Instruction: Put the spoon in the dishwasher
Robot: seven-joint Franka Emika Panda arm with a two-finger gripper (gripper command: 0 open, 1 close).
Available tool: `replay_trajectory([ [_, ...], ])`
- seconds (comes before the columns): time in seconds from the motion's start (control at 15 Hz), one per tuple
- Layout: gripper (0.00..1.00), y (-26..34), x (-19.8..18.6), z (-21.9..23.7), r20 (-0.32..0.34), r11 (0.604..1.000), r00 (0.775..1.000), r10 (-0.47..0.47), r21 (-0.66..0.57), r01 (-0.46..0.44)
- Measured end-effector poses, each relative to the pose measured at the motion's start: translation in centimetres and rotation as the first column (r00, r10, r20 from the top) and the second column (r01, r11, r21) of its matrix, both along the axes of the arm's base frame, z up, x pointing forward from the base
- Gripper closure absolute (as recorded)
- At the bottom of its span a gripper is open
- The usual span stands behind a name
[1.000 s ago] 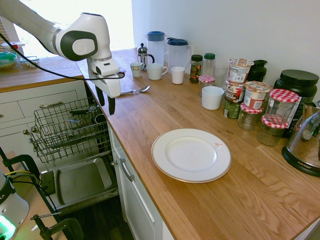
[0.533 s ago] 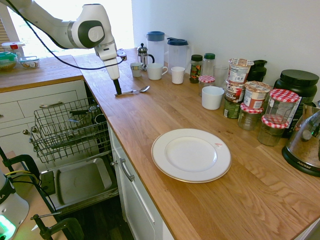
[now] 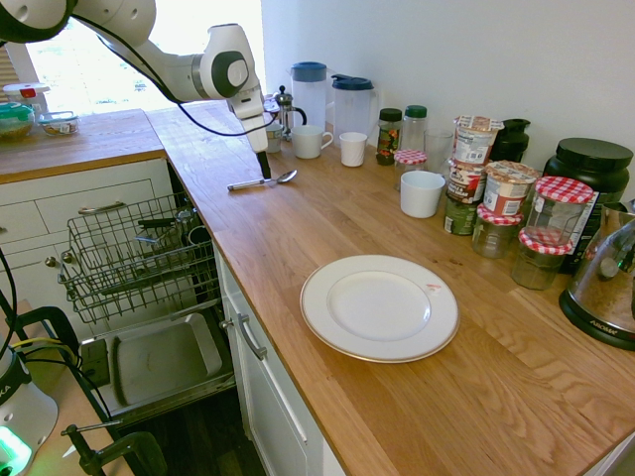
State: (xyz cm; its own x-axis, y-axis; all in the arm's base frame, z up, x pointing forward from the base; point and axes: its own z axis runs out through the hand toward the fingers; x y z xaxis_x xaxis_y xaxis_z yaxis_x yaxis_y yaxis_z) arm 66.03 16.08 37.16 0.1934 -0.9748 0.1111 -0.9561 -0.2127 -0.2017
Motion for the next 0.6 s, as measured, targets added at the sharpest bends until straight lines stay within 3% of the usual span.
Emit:
replay_trajectory([
  [0.53,0.0,0.8,1.8,-2.8,-0.057,1.0,0.998,0.023,0.0,-0.023],
  [0.6,1.0,0.7,1.8,-3.0,-0.059,1.0,0.998,0.024,0.0,-0.024],
])
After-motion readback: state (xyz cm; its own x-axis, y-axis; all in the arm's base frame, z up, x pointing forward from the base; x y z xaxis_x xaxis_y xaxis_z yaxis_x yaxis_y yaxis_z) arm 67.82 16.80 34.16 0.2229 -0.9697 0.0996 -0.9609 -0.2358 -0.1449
